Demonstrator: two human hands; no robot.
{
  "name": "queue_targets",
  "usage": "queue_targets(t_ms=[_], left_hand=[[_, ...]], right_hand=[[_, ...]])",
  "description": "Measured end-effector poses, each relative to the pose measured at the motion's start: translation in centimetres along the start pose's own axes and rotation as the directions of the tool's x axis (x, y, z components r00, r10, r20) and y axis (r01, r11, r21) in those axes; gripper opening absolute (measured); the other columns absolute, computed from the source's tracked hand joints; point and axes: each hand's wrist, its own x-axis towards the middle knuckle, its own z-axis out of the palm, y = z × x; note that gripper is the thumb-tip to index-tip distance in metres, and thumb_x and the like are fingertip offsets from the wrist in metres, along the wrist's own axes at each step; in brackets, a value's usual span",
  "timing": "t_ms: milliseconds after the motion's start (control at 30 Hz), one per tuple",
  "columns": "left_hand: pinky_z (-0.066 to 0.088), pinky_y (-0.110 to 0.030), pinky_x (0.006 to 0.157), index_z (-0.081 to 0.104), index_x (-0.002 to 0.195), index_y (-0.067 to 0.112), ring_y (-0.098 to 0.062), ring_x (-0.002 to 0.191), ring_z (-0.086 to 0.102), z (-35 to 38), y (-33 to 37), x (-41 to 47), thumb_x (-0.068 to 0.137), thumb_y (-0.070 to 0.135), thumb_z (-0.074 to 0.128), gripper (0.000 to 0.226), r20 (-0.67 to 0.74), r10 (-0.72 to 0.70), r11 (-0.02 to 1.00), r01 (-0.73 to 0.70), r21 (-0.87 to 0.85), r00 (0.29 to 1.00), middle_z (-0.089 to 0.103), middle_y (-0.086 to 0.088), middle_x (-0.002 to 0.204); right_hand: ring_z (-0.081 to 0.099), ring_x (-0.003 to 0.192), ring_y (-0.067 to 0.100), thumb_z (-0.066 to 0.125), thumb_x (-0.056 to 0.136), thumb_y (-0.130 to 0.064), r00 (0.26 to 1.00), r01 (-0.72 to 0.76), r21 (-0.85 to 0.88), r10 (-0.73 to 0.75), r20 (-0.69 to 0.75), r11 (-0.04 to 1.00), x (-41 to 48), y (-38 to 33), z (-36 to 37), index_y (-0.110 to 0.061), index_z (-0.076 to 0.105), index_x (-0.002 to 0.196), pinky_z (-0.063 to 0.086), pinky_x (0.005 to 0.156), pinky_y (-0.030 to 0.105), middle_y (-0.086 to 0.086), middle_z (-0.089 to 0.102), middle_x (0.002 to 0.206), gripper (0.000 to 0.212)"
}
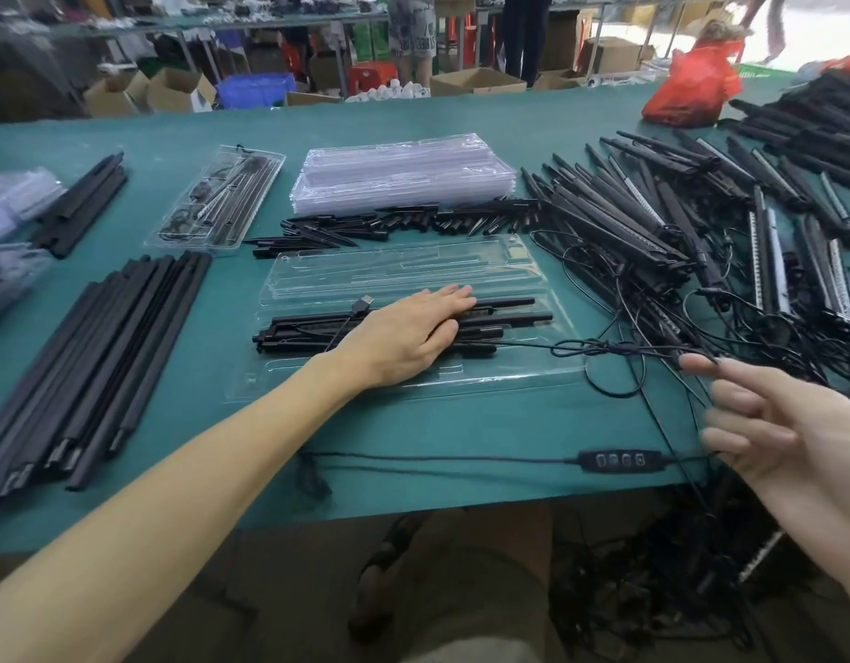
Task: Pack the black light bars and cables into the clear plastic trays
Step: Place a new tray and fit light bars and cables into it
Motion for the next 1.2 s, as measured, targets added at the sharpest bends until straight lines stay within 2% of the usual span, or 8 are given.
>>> queue_targets(t_ms=[133,333,467,567,633,767,933,1200], left_hand=[[0.011,-0.027,0.126,0.032,0.157,0.027,0.003,0.150,0.015,0.1,-0.2,0.0,0.107,0.035,0.030,0.050,-0.001,0.009,1.000,-0.009,0.015,1.000,0.025,0.013,0.164],[0.013,-0.030,0.126,0.031,0.156,0.034,0.006,0.150,0.014,0.1,-0.4,0.0,0.108,0.042,0.032,0.049,0.007,-0.021,1.000,0.021,0.002,1.000,0.022,0.019,0.164],[0.012,-0.028,0.126,0.031,0.156,0.032,0.007,0.150,0.013,0.1,-0.2,-0.1,0.108,0.042,0.030,0.049,0.002,-0.009,1.000,0.009,0.009,1.000,0.023,0.019,0.164],[0.011,-0.027,0.126,0.031,0.156,0.032,0.006,0.150,0.013,0.1,-0.1,-0.1,0.108,0.043,0.031,0.050,0.000,-0.007,1.000,0.007,0.019,1.000,0.023,0.018,0.164],[0.012,-0.028,0.126,0.031,0.156,0.032,0.005,0.150,0.014,0.1,-0.1,-0.1,0.108,0.043,0.031,0.050,-0.002,-0.009,1.000,0.009,0.023,1.000,0.023,0.018,0.164],[0.013,-0.030,0.126,0.030,0.156,0.033,0.004,0.150,0.014,0.3,-0.2,-0.1,0.107,0.045,0.030,0.051,-0.009,-0.005,1.000,0.005,0.021,1.000,0.023,0.018,0.164],[0.013,-0.030,0.126,0.030,0.156,0.035,0.005,0.150,0.014,0.3,-0.2,-0.1,0.107,0.045,0.030,0.050,-0.010,-0.017,0.999,0.017,0.032,1.000,0.022,0.020,0.164],[0.013,-0.030,0.126,0.031,0.155,0.034,0.005,0.150,0.014,0.2,-0.1,-0.2,0.107,0.043,0.031,0.049,-0.005,-0.025,0.999,0.025,0.027,1.000,0.022,0.021,0.163]], right_hand=[[0.031,0.040,0.002,0.072,0.082,-0.028,0.998,0.029,0.050,-0.026,-0.050,0.998,0.2,0.1,-0.1,-0.009,0.069,0.110,0.031,0.036,0.012,-0.013,0.039,0.065,0.034],[0.045,0.043,0.009,0.061,0.098,-0.014,0.955,0.261,-0.381,-0.295,-0.033,0.887,1.2,0.5,3.2,-0.003,0.071,0.102,0.038,0.036,0.019,0.003,0.061,0.067,0.015],[0.063,0.053,0.014,0.064,0.096,-0.016,0.862,0.424,-0.743,-0.481,0.157,0.517,2.1,1.0,6.4,-0.015,0.073,0.089,0.051,0.046,0.023,0.002,0.069,0.066,0.011],[0.058,0.072,0.004,0.066,0.094,-0.025,0.816,0.432,-0.900,-0.452,0.361,0.060,2.6,1.4,8.2,-0.023,0.071,0.083,0.044,0.065,0.016,-0.009,0.065,0.075,0.012],[0.049,0.083,-0.001,0.066,0.093,-0.035,0.793,0.492,-0.868,-0.376,0.480,-0.070,2.8,1.6,9.3,-0.025,0.069,0.079,0.037,0.072,0.013,-0.012,0.056,0.082,0.017],[0.039,0.091,0.006,0.062,0.090,-0.053,0.774,0.587,-0.803,-0.221,0.594,-0.100,3.1,2.2,10.8,-0.029,0.068,0.077,0.035,0.081,0.014,-0.013,0.047,0.088,0.028],[0.050,0.080,0.015,0.066,0.091,-0.049,0.851,0.452,-0.871,-0.201,0.486,-0.194,5.2,2.3,11.0,-0.020,0.055,0.077,0.042,0.070,0.035,-0.009,0.052,0.080,0.035],[0.058,0.066,0.008,0.080,0.085,-0.028,0.852,0.432,-0.883,-0.402,0.335,0.181,6.6,4.3,9.2,-0.022,0.032,0.118,0.043,0.063,0.022,-0.004,0.061,0.074,0.058]])
